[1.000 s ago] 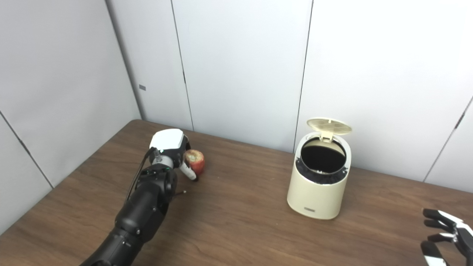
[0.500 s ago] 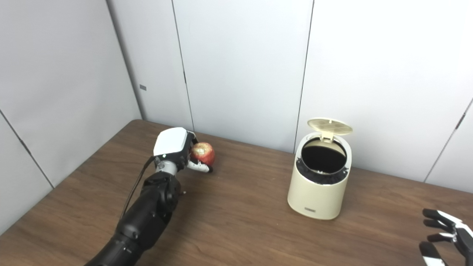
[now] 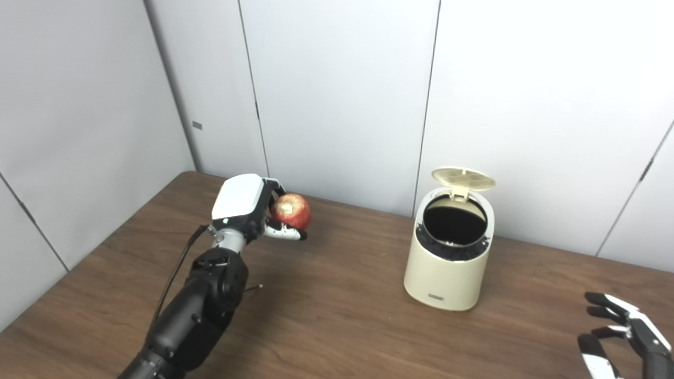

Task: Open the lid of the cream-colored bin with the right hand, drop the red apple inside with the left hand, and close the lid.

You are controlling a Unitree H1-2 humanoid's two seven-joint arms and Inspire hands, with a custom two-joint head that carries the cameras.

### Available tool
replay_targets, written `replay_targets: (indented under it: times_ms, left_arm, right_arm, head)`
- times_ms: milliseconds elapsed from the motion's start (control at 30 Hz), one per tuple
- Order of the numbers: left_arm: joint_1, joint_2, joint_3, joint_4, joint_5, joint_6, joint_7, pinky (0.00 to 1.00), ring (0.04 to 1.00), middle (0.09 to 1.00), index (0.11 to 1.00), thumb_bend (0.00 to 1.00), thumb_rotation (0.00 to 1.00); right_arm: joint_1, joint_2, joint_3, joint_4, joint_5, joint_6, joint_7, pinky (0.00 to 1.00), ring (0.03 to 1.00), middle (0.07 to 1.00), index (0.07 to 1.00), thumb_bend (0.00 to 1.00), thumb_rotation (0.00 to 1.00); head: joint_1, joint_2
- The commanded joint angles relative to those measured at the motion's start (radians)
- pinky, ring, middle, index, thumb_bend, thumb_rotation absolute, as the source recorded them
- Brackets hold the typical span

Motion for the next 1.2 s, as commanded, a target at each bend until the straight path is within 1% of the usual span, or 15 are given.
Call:
replay_targets:
  times_ms: [0,100,133,167,200,300,333,367,467,633,733,900,1033,1167]
  left_arm:
    - [-0.027,0.003,0.005,-0.078,0.002,-0.028,0.043,0.16,0.349,0.437,0.521,0.49,0.0]
    - [-0.022,-0.001,0.005,-0.138,-0.006,-0.045,0.033,0.19,0.347,0.435,0.526,0.49,0.0]
    - [-0.022,-0.005,0.004,-0.164,-0.012,-0.052,0.027,0.19,0.346,0.438,0.528,0.49,0.0]
    - [-0.021,-0.007,0.002,-0.187,-0.016,-0.059,0.021,0.21,0.349,0.444,0.522,0.5,0.0]
    - [-0.021,-0.012,-0.002,-0.214,-0.018,-0.057,0.009,0.23,0.358,0.455,0.518,0.5,0.0]
    - [-0.021,-0.025,-0.011,-0.272,-0.014,-0.065,-0.009,0.27,0.387,0.481,0.508,0.5,0.0]
    - [-0.021,-0.032,-0.014,-0.287,-0.012,-0.075,-0.006,0.27,0.387,0.481,0.509,0.5,0.0]
    - [-0.02,-0.041,-0.02,-0.302,-0.008,-0.083,-0.004,0.26,0.386,0.482,0.512,0.5,0.0]
    - [-0.016,-0.057,-0.026,-0.324,-0.003,-0.107,0.001,0.26,0.387,0.488,0.512,0.5,0.0]
    - [-0.002,-0.089,-0.034,-0.347,-0.015,-0.172,0.017,0.26,0.387,0.487,0.512,0.5,0.0]
    - [0.009,-0.114,-0.038,-0.35,-0.017,-0.202,0.025,0.25,0.384,0.482,0.514,0.5,0.0]
    - [0.017,-0.152,-0.047,-0.333,-0.024,-0.254,0.046,0.24,0.378,0.475,0.515,0.5,0.0]
    - [0.014,-0.184,-0.054,-0.314,-0.026,-0.275,0.054,0.22,0.367,0.467,0.517,0.5,0.0]
    - [0.005,-0.206,-0.063,-0.288,-0.03,-0.296,0.058,0.23,0.371,0.47,0.517,0.5,0.0]
  right_arm:
    - [-0.007,0.016,0.001,-0.052,-0.006,0.009,-0.001,0.49,0.664,0.702,0.675,0.3,0.76]
    - [0.003,0.041,0.002,-0.09,-0.026,0.051,0.001,0.49,0.662,0.699,0.675,0.21,0.65]
    - [0.005,0.048,0.002,-0.101,-0.031,0.061,0.001,0.49,0.66,0.699,0.676,0.18,0.59]
    - [0.006,0.054,0.003,-0.109,-0.036,0.068,0.001,0.49,0.658,0.699,0.677,0.15,0.51]
    - [0.005,0.058,0.003,-0.114,-0.048,0.073,-0.002,0.49,0.657,0.698,0.676,0.13,0.39]
    - [0.002,0.067,0.004,-0.126,-0.102,0.09,-0.012,0.5,0.65,0.685,0.663,0.1,0.09]
    - [0.002,0.069,0.005,-0.127,-0.109,0.091,-0.014,0.5,0.649,0.683,0.66,0.1,0.04]
    - [0.002,0.069,0.006,-0.127,-0.111,0.091,-0.013,0.5,0.649,0.682,0.659,0.1,0.02]
    - [0.002,0.074,0.009,-0.121,-0.111,0.09,-0.011,0.52,0.658,0.688,0.667,0.11,0.0]
    - [0.003,0.075,0.013,-0.088,-0.108,0.076,-0.017,0.55,0.676,0.706,0.688,0.14,0.0]
    - [0.004,0.076,0.016,-0.061,-0.123,0.067,-0.033,0.56,0.68,0.711,0.695,0.16,0.0]
    - [0.004,0.082,0.025,-0.031,-0.135,0.059,-0.054,0.58,0.696,0.722,0.71,0.18,0.04]
    - [0.0,0.087,0.034,-0.004,-0.142,0.048,-0.08,0.6,0.706,0.731,0.716,0.19,0.08]
    - [-0.006,0.094,0.044,0.015,-0.148,0.048,-0.1,0.6,0.706,0.735,0.719,0.2,0.1]
  head:
    - [-0.009,0.0]
    - [-0.047,0.003]
    - [-0.052,0.004]
    - [-0.062,0.006]
    - [-0.066,0.006]
    - [-0.085,0.01]
    - [-0.094,0.011]
    - [-0.097,0.01]
    - [-0.126,0.009]
    - [-0.163,0.003]
    - [-0.19,-0.001]
    - [-0.23,-0.006]
    - [-0.259,-0.011]
    - [-0.285,-0.016]
